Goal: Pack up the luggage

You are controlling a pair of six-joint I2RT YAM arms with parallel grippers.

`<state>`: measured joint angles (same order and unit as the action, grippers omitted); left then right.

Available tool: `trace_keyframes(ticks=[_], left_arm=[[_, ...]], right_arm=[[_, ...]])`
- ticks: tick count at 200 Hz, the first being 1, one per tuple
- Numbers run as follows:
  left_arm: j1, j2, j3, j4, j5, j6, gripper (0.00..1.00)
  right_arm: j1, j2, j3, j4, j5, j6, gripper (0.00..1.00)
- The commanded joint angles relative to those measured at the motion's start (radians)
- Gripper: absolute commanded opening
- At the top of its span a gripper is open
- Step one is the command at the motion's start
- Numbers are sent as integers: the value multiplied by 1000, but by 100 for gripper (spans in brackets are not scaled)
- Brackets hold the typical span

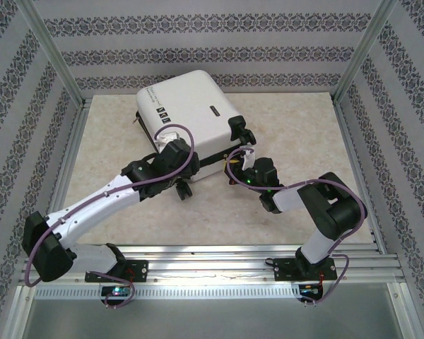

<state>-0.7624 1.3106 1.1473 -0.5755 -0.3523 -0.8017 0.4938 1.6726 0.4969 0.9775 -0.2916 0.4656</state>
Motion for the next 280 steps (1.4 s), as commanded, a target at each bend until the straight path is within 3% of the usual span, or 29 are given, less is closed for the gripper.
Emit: trace_keyframes(ticks=[1,78,144,280], left_arm=[[-12,17,35,-45,-63,5,77],[-12,63,37,-78,-73,5,75],[-12,86,43,-84,-79,22,56],[13,28,-3,-100,-109,55,39]], right_arm=[[14,-8,-4,-28,-3,-18,0],[14,-16,-8,-22,-10,-20,0],[9,-30,-16,-28,0,-25,0],[-23,-57,-22,-65,32,-35,0]])
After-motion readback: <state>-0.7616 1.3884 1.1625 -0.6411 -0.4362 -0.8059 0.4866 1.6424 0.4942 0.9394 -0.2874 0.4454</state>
